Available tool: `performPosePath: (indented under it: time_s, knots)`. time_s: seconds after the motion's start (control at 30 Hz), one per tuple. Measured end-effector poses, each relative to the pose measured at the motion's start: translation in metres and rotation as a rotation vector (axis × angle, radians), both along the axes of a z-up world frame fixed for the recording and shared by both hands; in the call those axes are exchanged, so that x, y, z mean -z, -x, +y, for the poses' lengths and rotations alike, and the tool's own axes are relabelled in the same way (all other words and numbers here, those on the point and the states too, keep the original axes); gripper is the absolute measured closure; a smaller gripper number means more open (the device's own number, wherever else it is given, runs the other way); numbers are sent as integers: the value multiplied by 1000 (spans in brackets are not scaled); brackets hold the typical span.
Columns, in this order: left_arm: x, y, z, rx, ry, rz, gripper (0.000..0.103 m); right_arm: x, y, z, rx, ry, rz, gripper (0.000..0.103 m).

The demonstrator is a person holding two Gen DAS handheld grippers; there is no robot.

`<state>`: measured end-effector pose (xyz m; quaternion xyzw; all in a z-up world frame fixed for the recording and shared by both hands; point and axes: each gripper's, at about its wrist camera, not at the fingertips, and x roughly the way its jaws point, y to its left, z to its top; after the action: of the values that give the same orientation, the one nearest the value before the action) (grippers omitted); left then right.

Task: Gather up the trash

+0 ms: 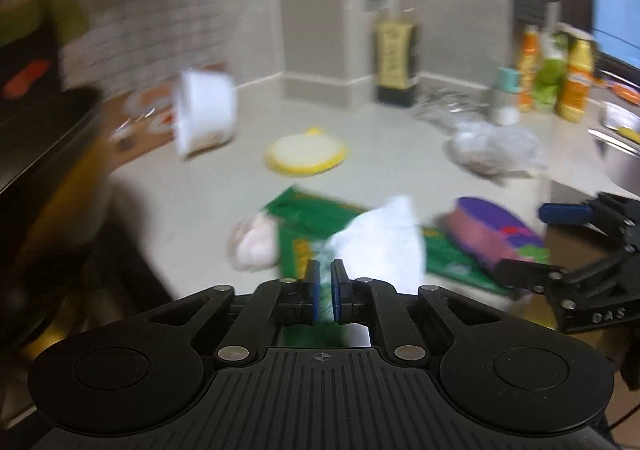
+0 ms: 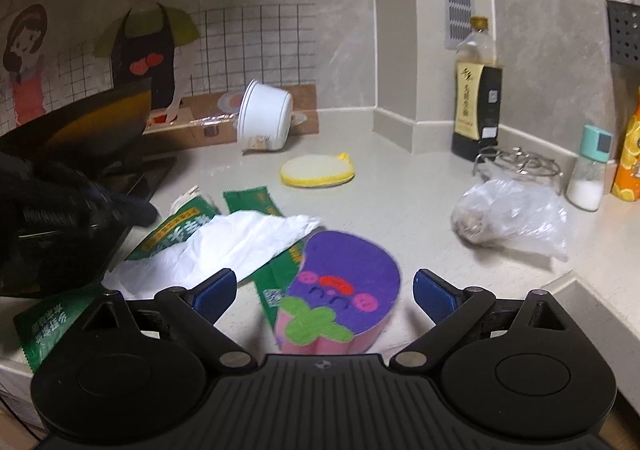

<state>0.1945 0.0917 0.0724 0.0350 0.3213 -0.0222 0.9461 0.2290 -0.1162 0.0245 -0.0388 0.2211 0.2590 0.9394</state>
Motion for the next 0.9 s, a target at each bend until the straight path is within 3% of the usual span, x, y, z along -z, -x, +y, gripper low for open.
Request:
performPosePath:
  time_s: [0.07, 0.23, 0.4, 0.5, 0.57, 0.6, 0.67, 0.73, 0.8, 0.9]
  knots:
    - [4, -2, 10, -7, 37, 77, 93, 3, 0, 5, -7, 0, 9, 7]
    - [11, 13, 17, 32, 76, 81, 90, 8, 1, 9, -1, -4, 26, 7]
    - [28, 23, -7, 104, -48, 145, 89, 11, 2, 8, 6, 2, 31, 7]
    - [35, 25, -22, 130, -144, 142, 89, 13, 2, 6, 9, -6, 41, 7]
    - [37, 27, -27, 144, -168, 141, 87, 13, 3, 6, 9, -11, 41, 7]
    - [38, 26, -28, 148, -165, 142, 83, 14, 4, 6, 8, -12, 40, 7]
    - [38, 24, -26, 165, -116, 162, 65, 14, 4, 5, 7, -13, 41, 7]
    - [38, 20, -21, 188, -29, 185, 36, 15, 4, 5, 7, -18, 44, 7]
    - [39, 19, -21, 201, 13, 193, 27, 15, 4, 4, 7, -26, 47, 7]
    - [35, 17, -20, 204, 26, 186, 29, 16, 3, 2, 8, -34, 54, 7]
